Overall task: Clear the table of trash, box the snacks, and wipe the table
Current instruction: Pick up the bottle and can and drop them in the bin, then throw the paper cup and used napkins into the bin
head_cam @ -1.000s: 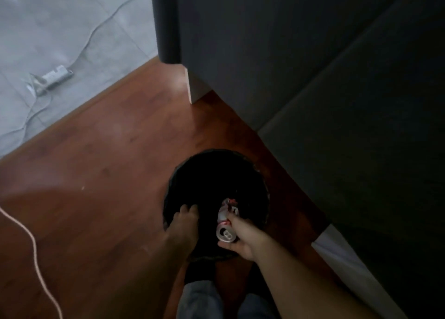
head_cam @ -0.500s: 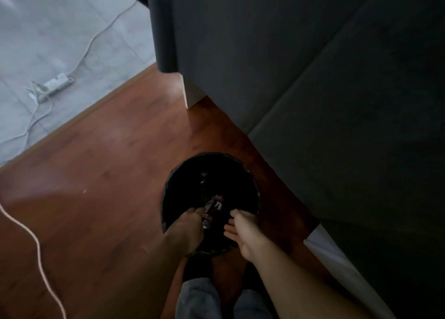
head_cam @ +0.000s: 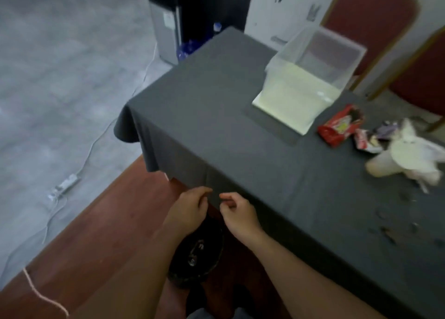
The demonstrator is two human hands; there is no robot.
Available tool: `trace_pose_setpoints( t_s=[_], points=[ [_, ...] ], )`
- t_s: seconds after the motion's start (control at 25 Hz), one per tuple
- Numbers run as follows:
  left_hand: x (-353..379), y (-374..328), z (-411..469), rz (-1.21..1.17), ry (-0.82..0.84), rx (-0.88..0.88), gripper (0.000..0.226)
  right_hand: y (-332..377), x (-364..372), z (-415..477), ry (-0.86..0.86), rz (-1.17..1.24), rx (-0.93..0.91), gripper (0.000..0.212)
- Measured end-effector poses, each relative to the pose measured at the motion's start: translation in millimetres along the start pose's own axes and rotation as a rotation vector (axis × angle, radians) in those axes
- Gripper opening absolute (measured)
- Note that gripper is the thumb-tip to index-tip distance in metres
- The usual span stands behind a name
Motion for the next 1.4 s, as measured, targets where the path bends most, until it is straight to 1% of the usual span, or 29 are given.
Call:
trace_pose_setpoints(
  t_s=[0.12, 0.2, 0.24, 0.32, 0.4, 0.48, 0.56, 0.64, 0.76, 0.84, 0.92, 1.0, 1.04, 1.12, 1.16, 1.2, 1.28, 1.36, 1.4],
  points=[
    [-39, -83, 5, 0.007, -0.028, 0.130, 0.026, 43, -71, -34, -0.120, 0.025, -0.097, 0.024],
    [-49, -136, 15, 0.011, 0.020, 0.181, 0.025, 58, -120, -54, -0.188, 0.039, -0.156, 0.021],
    [-51, -167, 22, 0.013, 0.038, 0.220, 0.024, 60, -149, -63, -0.228, 0.067, -0.172, 0.023],
    [-51, -227, 38, 0.013, 0.021, 0.314, 0.024, 61, -207, -79, -0.315, 0.128, -0.201, 0.028],
    [-43, -287, 54, -0.003, 0.014, 0.410, 0.024, 57, -267, -92, -0.413, 0.181, -0.238, 0.028],
    [-21, -343, 71, -0.018, 0.073, 0.472, 0.025, 45, -335, -104, -0.529, 0.244, -0.258, 0.030],
    [6, -389, 87, 0.009, 0.152, 0.479, 0.030, 25, -396, -110, -0.638, 0.304, -0.225, 0.032],
    [42, -427, 103, 0.067, 0.233, 0.477, 0.037, -5, -454, -107, -0.726, 0.323, -0.155, 0.029],
    [103, -453, 132, 0.148, 0.347, 0.443, 0.056, -52, -518, -88, -0.797, 0.251, -0.002, 0.022],
    [142, -452, 151, 0.201, 0.416, 0.377, 0.070, -84, -544, -66, -0.776, 0.185, 0.115, 0.025],
    [173, -448, 161, 0.279, 0.473, 0.338, 0.080, -110, -558, -42, -0.711, 0.120, 0.201, 0.039],
    [195, -447, 168, 0.350, 0.483, 0.337, 0.084, -126, -563, -13, -0.637, 0.023, 0.260, 0.064],
    [202, -448, 173, 0.365, 0.456, 0.340, 0.081, -130, -563, 3, -0.595, -0.032, 0.283, 0.079],
    [205, -447, 182, 0.328, 0.370, 0.353, 0.070, -131, -557, 34, -0.488, -0.110, 0.306, 0.114],
    [206, -446, 187, 0.304, 0.336, 0.361, 0.065, -129, -553, 48, -0.430, -0.140, 0.305, 0.128],
    [206, -445, 190, 0.294, 0.309, 0.373, 0.061, -125, -549, 61, -0.387, -0.181, 0.292, 0.136],
    [206, -444, 194, 0.286, 0.277, 0.389, 0.061, -119, -540, 81, -0.365, -0.287, 0.260, 0.141],
    [206, -446, 195, 0.261, 0.257, 0.399, 0.066, -114, -534, 90, -0.422, -0.400, 0.254, 0.134],
    [204, -447, 195, 0.244, 0.244, 0.412, 0.069, -113, -532, 91, -0.453, -0.439, 0.248, 0.125]
  ],
)
Point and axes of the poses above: each hand's wrist, its own z-axis towards the middle knuckle, its own x-axis out of the palm, y = z × x, the point moved 6 cm from there along z, towards the middle knuckle, and after that the axes turned 5 degrees about y, right-handed, at the moved point
